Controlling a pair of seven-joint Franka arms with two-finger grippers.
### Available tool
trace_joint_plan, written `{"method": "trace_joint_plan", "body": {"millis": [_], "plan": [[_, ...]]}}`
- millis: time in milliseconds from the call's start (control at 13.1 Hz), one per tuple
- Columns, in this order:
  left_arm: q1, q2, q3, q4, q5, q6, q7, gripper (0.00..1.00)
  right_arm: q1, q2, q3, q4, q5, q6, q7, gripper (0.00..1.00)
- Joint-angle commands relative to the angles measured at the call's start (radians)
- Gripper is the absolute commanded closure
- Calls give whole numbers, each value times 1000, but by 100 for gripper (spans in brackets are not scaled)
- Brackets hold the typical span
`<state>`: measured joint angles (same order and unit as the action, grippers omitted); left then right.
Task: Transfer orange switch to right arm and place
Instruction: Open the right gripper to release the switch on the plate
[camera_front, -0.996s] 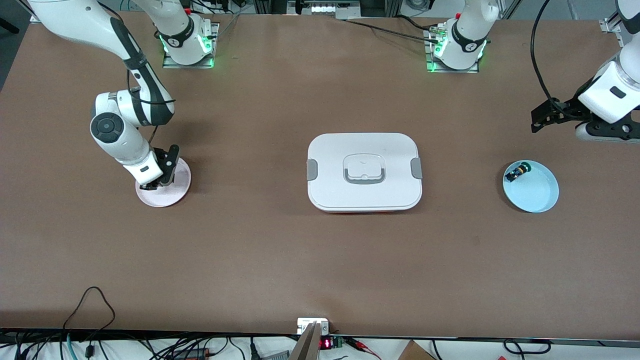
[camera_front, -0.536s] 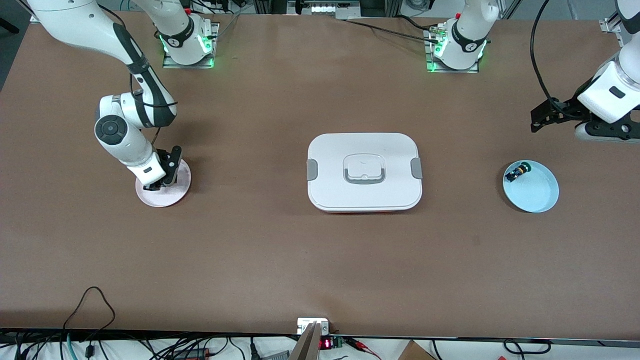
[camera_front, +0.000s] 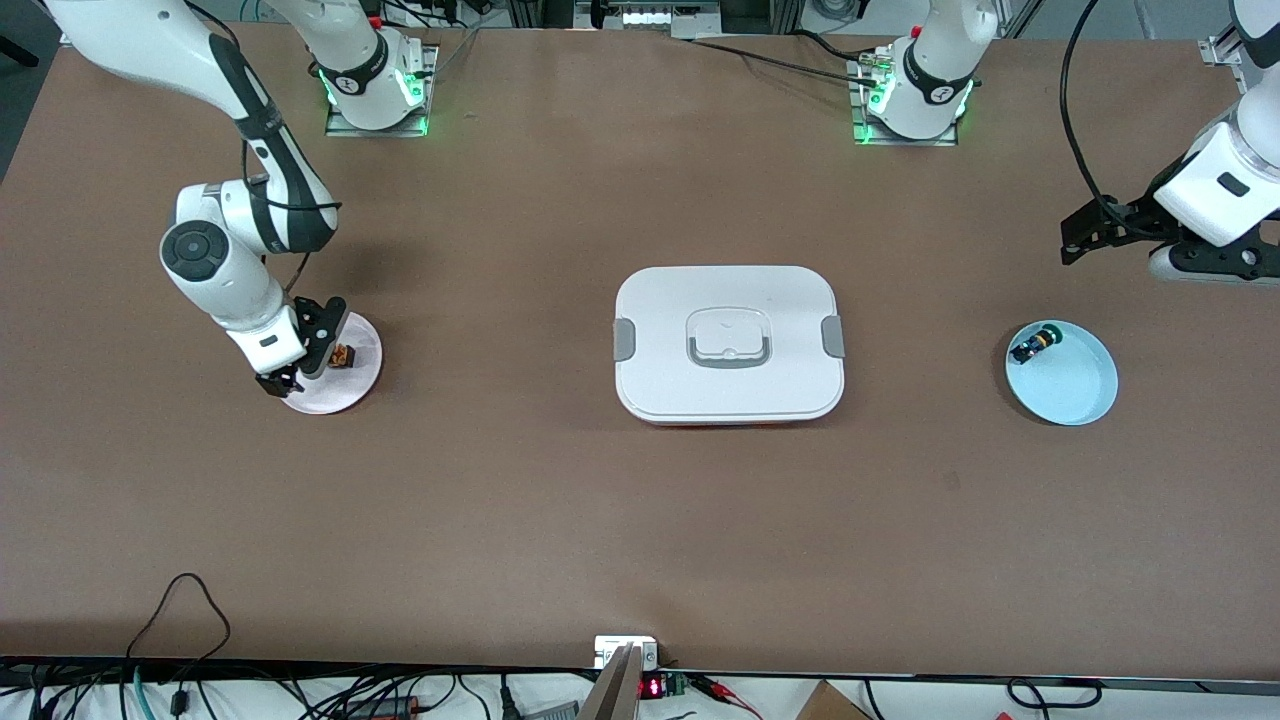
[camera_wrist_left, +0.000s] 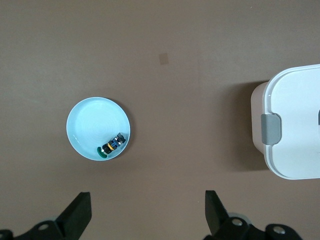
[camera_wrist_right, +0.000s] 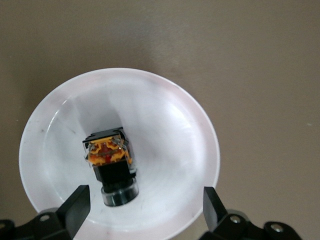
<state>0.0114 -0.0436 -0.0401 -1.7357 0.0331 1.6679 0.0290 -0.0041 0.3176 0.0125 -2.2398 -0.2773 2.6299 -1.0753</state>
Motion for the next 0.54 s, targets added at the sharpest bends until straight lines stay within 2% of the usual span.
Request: {"method": "trace_joint_plan", "body": {"millis": [0,77,153,460], "plan": [[4,-13,-3,-7,-13,-8,12,0,-10,-63,50,60,152,-193,121,0],[4,-13,-4,-7,-13,-8,12,0,-7,-64,52,119,234,-300,158,0],[2,-13,-4,-7,-13,-8,12,0,-5,-64,52,181,275,-403,199,0],[2,-13,-10,-7,-13,-8,12,0,-4,-72,55,304,314,-657,505,0]]}}
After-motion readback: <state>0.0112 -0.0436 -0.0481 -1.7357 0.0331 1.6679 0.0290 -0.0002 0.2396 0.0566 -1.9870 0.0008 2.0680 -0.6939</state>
